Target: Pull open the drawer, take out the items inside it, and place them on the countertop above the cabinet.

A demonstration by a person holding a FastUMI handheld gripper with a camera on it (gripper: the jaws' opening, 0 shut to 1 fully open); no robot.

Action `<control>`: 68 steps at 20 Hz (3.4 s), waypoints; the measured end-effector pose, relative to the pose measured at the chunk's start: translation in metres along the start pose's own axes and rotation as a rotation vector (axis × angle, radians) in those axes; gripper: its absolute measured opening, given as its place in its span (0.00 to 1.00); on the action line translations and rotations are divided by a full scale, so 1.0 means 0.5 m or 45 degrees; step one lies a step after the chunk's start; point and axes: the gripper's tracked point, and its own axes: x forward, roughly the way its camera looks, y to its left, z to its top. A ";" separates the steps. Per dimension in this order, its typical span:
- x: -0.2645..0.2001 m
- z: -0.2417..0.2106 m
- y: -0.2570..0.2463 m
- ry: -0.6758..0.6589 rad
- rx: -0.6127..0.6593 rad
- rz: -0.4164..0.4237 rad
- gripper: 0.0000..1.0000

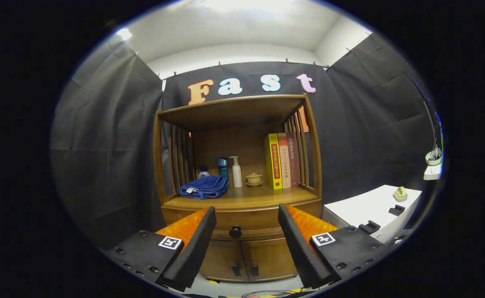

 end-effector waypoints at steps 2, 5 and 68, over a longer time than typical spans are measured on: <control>0.013 -0.006 -0.009 -0.006 0.002 -0.010 0.98; 0.055 -0.034 -0.018 0.007 0.058 -0.006 0.98; 0.065 -0.408 0.063 0.434 -0.124 -0.047 0.39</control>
